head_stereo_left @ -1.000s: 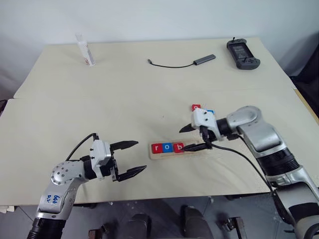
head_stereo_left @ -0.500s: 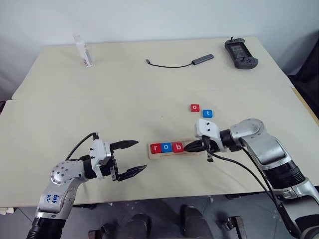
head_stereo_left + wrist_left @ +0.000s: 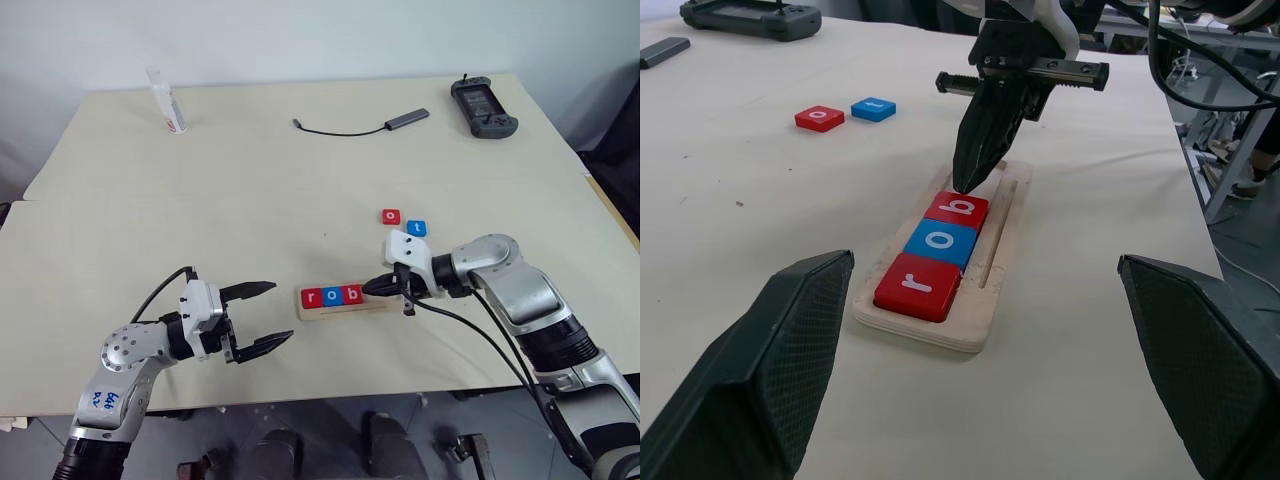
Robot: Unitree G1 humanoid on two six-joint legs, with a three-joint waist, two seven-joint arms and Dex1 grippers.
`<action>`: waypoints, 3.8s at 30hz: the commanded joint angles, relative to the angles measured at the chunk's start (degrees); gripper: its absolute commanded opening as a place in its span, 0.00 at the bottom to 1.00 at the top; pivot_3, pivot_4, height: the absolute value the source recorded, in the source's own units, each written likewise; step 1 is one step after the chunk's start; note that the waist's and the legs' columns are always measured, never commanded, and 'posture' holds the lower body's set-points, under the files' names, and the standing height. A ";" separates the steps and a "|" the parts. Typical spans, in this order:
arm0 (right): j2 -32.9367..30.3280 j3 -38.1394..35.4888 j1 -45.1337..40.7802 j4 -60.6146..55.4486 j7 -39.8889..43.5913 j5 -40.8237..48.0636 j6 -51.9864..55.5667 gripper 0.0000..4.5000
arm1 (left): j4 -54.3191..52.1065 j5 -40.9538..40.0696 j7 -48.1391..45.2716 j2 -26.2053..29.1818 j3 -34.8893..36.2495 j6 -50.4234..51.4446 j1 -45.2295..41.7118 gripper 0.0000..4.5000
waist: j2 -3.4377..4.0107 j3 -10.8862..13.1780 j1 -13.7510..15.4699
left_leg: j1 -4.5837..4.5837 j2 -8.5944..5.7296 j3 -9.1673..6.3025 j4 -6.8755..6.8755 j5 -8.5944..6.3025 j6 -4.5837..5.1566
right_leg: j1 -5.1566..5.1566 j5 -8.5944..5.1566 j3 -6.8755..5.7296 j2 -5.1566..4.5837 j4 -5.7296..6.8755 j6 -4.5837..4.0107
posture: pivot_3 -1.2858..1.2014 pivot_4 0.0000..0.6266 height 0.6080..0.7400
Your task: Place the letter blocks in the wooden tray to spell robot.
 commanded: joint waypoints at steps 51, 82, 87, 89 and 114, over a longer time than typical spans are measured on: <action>3.06 -19.70 3.00 -1.63 -39.33 9.39 14.35 1.00 | 7.15 0.80 -0.69 -2.88 -0.18 -2.09 -8.24 1.00 | 0.07 -0.06 -0.09 | 0.03 0.00 0.33 0.01 -0.08 0.21 | 0.04 0.27 -0.12 -0.10 -0.05 0.09 | 0.52 0.24 1.00; 23.36 -16.67 -19.07 31.23 -54.43 -0.10 13.24 0.48 | 3.62 0.85 2.93 -2.83 0.44 -2.05 -5.32 1.00 | 0.11 -0.08 -2.40 | 0.05 0.04 0.34 0.05 -0.08 0.19 | -0.04 0.28 -0.18 -0.05 0.14 0.07 | 0.52 0.24 1.00; 22.64 -17.31 -18.16 26.21 -52.89 0.49 12.31 0.32 | 4.39 0.82 2.55 -3.28 -0.39 -2.05 -6.43 1.00 | 0.11 -0.08 -2.52 | 0.05 0.01 0.33 0.08 -0.08 0.19 | -0.06 0.28 -0.17 -0.07 0.22 0.07 | 0.52 0.24 1.00; 21.72 -17.98 -17.33 22.02 -52.40 0.97 12.81 0.32 | 5.14 0.80 2.17 -3.70 -1.08 -1.95 -7.38 1.00 | 0.11 -0.08 -2.50 | 0.04 0.01 0.34 0.07 -0.08 0.19 | -0.07 0.28 -0.17 -0.08 0.22 0.07 | 0.52 0.24 1.00; 19.65 -30.07 22.60 -46.06 -57.58 5.31 56.50 0.48 | 13.15 -0.38 -13.02 -4.30 -5.26 -0.16 -17.40 1.00 | 0.11 -0.08 -0.19 | 0.10 0.00 0.53 0.14 -0.09 0.20 | -0.08 0.29 -0.04 -0.10 0.22 0.09 | 0.52 0.24 1.00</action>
